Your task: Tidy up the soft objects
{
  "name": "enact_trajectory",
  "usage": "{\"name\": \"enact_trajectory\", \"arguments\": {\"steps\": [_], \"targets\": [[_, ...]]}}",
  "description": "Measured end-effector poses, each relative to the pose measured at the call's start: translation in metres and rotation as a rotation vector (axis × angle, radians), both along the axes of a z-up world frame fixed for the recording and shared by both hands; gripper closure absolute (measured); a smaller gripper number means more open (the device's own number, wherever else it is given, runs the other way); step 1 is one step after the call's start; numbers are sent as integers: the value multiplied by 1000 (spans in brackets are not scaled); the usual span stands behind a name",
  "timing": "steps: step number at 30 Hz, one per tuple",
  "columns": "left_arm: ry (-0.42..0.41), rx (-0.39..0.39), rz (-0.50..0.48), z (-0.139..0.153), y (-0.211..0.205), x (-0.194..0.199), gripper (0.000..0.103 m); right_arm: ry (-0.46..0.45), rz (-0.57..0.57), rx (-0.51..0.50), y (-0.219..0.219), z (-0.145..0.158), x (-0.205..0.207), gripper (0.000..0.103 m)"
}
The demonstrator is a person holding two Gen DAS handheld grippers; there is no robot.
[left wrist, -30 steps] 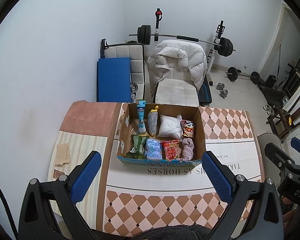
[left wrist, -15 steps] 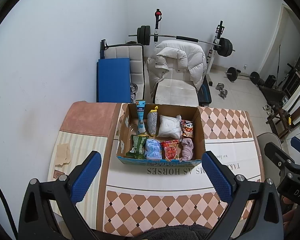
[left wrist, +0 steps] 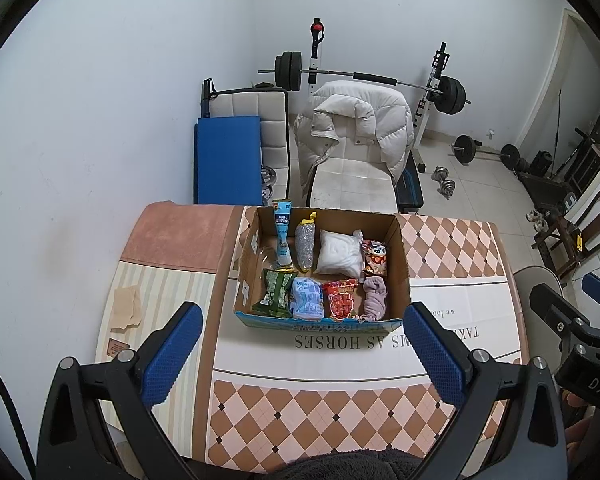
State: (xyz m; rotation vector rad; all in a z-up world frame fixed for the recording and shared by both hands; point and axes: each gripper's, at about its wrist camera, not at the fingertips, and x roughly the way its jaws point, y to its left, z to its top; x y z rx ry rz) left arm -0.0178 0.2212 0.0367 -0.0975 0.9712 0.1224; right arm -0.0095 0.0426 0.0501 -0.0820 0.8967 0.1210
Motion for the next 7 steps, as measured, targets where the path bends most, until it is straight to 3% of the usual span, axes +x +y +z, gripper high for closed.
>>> {"name": "enact_trajectory", "arguments": {"steps": [7], "targets": [[-1,-3,-6,1,1,-2,0,0,-1,0,1,0,0,0]]}}
